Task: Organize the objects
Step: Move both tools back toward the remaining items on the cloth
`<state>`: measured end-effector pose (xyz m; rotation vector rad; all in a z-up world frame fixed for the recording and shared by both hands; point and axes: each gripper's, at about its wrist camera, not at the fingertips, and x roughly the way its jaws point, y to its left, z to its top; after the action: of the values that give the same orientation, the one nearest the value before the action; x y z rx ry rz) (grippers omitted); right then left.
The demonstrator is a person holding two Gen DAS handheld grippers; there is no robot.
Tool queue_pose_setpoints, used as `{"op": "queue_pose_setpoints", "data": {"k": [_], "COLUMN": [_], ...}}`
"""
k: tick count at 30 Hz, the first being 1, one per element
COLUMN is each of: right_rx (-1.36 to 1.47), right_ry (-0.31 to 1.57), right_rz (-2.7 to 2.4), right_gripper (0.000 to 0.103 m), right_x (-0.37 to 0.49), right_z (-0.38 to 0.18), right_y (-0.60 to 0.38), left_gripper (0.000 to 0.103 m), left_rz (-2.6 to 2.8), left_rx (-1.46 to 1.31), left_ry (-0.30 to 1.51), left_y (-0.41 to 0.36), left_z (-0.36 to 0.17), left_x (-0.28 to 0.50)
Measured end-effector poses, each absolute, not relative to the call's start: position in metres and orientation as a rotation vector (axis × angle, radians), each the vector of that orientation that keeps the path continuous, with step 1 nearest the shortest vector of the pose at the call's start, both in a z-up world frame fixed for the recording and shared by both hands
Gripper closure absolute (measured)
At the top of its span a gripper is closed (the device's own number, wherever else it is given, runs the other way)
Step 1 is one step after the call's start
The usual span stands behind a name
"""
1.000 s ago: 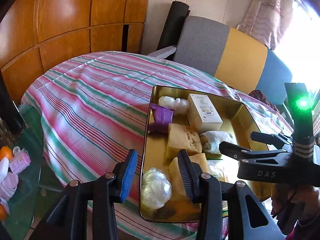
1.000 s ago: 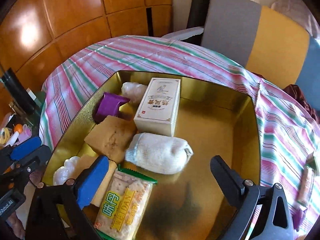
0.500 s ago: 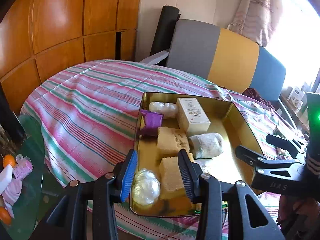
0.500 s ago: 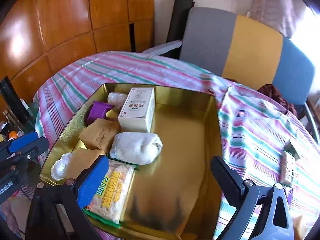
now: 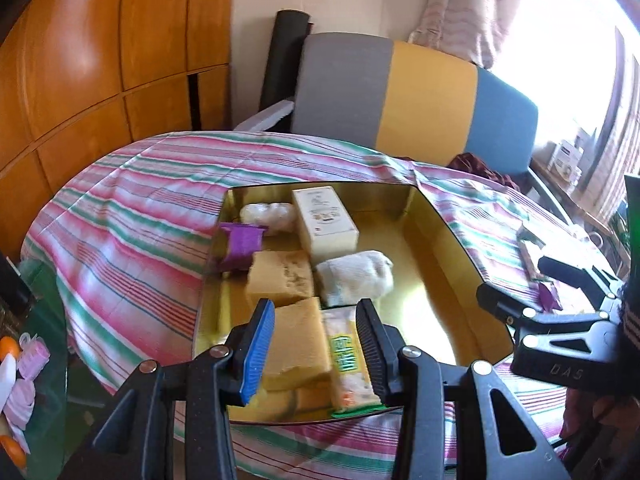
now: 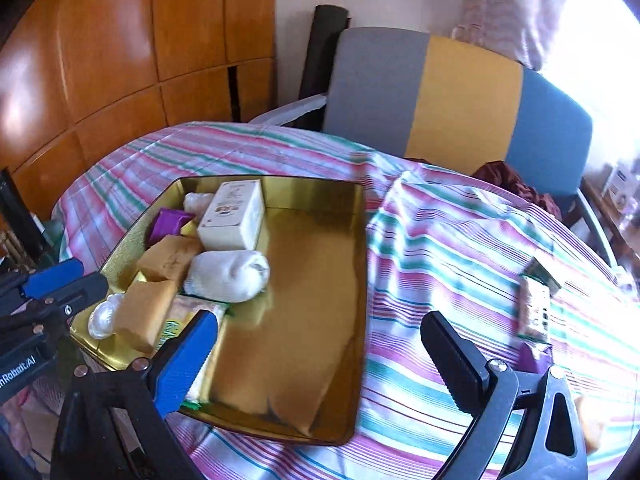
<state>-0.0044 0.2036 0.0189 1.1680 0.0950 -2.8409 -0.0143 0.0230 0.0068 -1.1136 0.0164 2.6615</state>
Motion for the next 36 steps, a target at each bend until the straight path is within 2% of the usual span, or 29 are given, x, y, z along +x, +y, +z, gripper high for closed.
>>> {"op": "queue_pose_setpoints", "data": {"k": [11, 22, 28, 32, 36], "right_rx": [1.211, 1.294, 1.348, 1.415, 1.433], "right_ry": [-0.029, -0.029, -0.098, -0.216, -0.558], "right_rz": [-2.975, -3.106, -3.193, -3.246, -3.231], "right_gripper": [0.001, 0.001, 0.001, 0.001, 0.001], "right_x": [0.009, 0.02, 0.026, 0.039, 0.048], "right_z": [0.025, 0.034, 0.03, 0.012, 0.002], "right_y": [0.277, 0.366, 0.437, 0.481, 0.515], "left_gripper": [0.061, 0.061, 0.061, 0.061, 0.061], "left_rz": [2.573, 2.487, 2.434, 2.404, 2.371], "left_rx": [-1.083, -1.031, -1.008, -1.002, -1.012], "left_ry": [0.124, 0.228, 0.283, 0.31, 0.329], "left_y": [0.067, 0.115, 0.145, 0.163, 0.18], "left_z": [0.011, 0.018, 0.019, 0.017, 0.013], "left_x": [-0.009, -0.009, -0.012, -0.012, -0.013]}}
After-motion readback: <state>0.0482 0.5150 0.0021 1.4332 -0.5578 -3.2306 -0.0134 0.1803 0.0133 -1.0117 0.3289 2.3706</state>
